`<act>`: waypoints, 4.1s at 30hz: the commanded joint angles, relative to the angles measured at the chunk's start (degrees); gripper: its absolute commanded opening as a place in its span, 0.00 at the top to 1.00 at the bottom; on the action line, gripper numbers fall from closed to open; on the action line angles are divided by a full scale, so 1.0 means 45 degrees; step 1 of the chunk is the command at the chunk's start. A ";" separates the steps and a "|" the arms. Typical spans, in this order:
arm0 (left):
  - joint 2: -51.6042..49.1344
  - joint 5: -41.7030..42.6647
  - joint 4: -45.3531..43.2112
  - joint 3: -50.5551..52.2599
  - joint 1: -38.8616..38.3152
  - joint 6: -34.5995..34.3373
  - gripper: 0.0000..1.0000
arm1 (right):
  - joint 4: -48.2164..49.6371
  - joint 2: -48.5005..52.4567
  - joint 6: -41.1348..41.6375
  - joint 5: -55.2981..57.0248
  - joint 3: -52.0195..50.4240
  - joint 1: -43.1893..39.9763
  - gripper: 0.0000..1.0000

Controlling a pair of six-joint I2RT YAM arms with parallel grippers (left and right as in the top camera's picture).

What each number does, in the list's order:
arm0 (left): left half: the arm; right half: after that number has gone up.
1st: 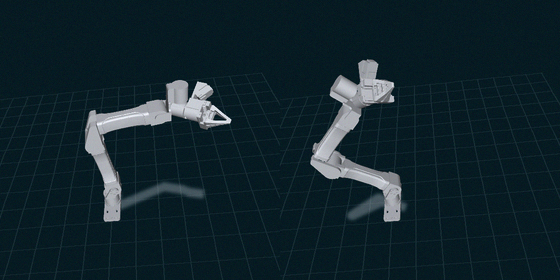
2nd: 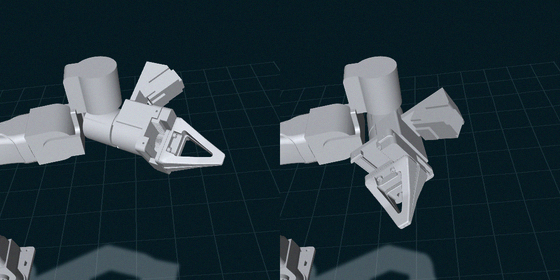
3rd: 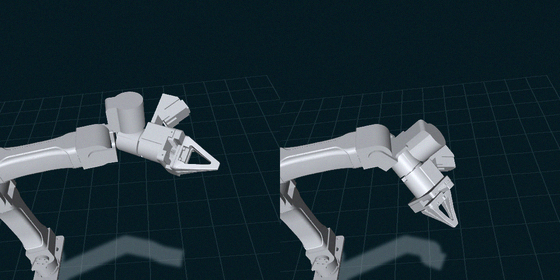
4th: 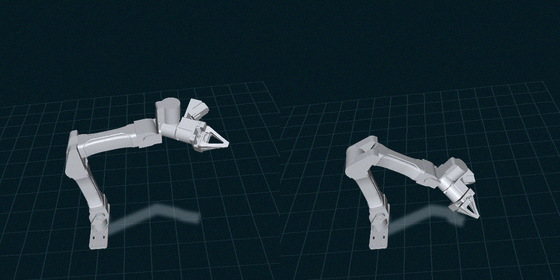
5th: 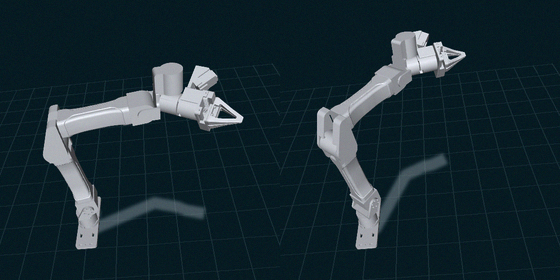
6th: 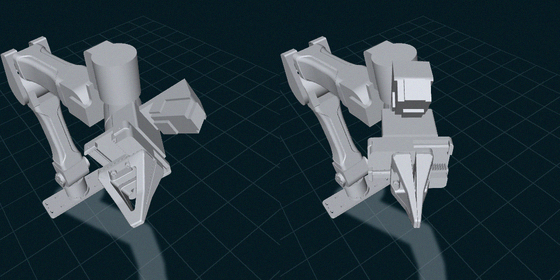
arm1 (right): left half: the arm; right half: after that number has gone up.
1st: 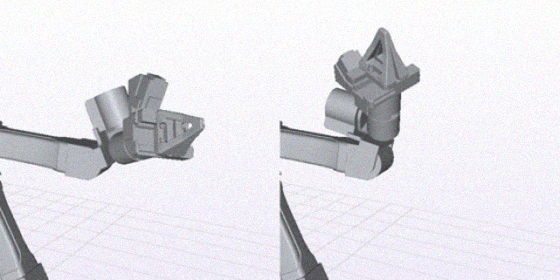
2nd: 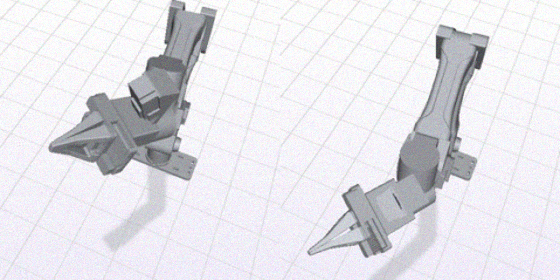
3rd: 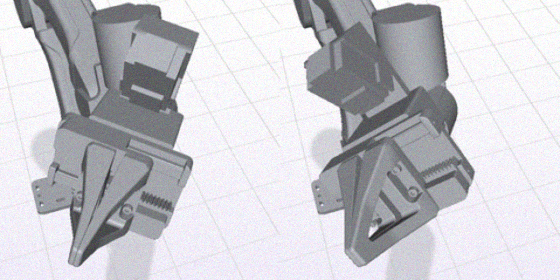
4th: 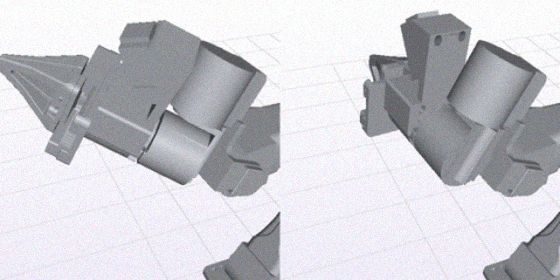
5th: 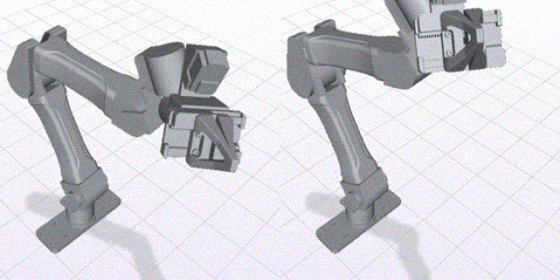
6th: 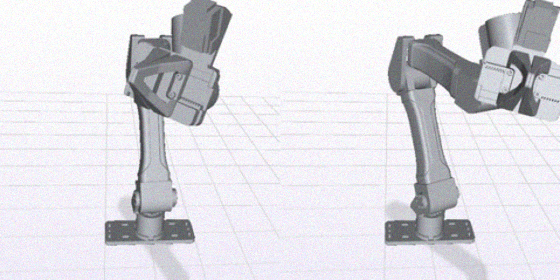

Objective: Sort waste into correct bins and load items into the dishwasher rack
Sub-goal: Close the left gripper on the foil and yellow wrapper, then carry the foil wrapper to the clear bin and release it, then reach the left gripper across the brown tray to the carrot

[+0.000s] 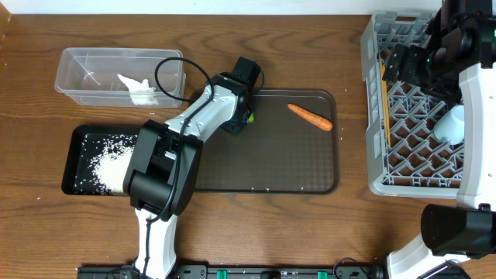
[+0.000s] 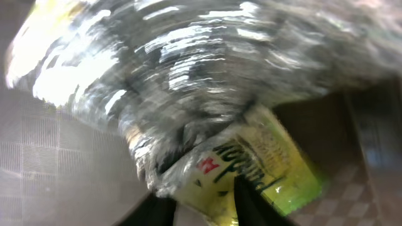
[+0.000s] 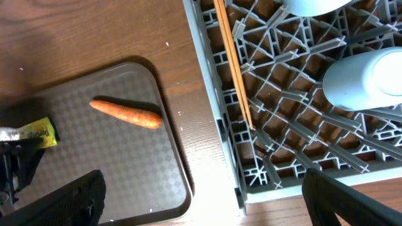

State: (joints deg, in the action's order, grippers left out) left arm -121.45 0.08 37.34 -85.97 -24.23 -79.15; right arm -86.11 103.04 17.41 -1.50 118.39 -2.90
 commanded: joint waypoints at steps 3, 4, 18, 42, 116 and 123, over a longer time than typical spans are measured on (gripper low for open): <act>0.0442 -0.0019 0.0384 0.0078 -0.0015 0.0423 0.94 | -0.0015 0.0058 0.0126 -0.0010 -0.0010 -0.0010 0.01; 0.0602 -0.0015 0.0486 0.0078 -0.0015 0.0486 0.94 | -0.0015 0.0058 0.0126 -0.0010 -0.0010 -0.0010 0.01; 0.4867 -0.2025 0.1098 0.0078 0.0010 0.1073 0.94 | -0.0015 0.0058 0.0126 -0.0010 -0.0010 -0.0010 0.01; 0.4099 -0.2433 -0.1511 0.0078 0.5387 0.5901 0.15 | -0.0015 0.0058 0.0126 -0.0010 -0.0010 -0.0010 0.01; 0.0049 0.1933 -0.4857 -0.0117 -0.3279 -0.0112 0.01 | -0.0010 0.0058 0.0126 -0.0010 -0.0010 -0.0010 0.01; -0.0078 0.1093 -0.4920 -0.0117 -0.3279 -0.0092 0.16 | -0.0015 0.0058 0.0126 -0.0010 -0.0010 -0.0010 0.01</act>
State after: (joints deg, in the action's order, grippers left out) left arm -120.77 8.29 15.42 -85.73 -39.00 -79.68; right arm -86.08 103.04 17.41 -1.52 118.39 -2.90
